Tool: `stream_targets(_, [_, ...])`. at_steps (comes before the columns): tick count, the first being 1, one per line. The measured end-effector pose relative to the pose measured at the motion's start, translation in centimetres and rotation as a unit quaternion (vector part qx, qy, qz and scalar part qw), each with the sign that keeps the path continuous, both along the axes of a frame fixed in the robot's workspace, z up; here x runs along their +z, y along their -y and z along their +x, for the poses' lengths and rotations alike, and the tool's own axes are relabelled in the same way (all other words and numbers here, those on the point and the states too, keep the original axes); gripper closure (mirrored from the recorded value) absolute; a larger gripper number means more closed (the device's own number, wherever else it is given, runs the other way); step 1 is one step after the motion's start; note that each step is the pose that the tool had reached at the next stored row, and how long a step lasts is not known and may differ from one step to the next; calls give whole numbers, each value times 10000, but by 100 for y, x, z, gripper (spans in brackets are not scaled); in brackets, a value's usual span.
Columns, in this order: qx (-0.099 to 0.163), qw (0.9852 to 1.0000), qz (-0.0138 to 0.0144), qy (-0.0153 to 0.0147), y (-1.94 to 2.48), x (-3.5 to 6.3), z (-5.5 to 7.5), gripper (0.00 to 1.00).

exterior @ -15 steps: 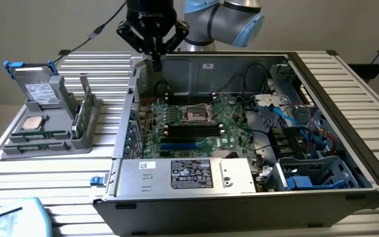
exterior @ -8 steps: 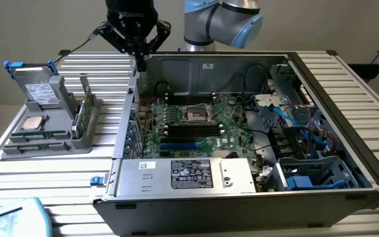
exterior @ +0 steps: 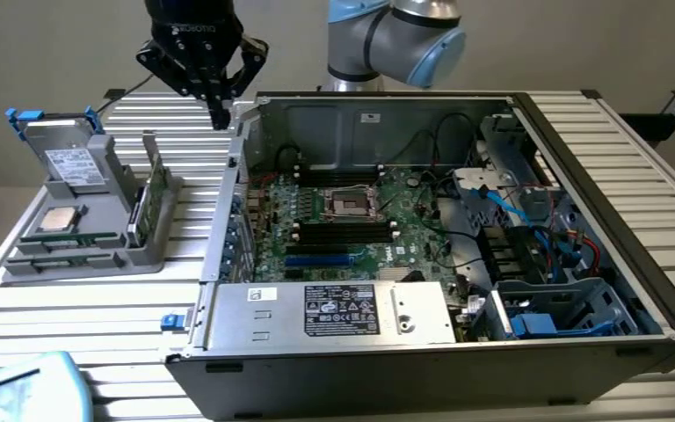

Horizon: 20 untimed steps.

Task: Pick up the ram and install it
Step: 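Reach for the ram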

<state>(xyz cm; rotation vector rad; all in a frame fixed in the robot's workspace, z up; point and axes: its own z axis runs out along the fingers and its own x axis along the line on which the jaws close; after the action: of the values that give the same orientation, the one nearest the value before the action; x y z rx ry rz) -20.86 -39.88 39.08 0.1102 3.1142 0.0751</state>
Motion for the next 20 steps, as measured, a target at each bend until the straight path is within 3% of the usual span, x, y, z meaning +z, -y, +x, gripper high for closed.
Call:
stream_targets(11, [26,10000,0,0,0,-75,-497,90])
stream_targets(20, [34,10000,-1,0,0,-235,-908,90])
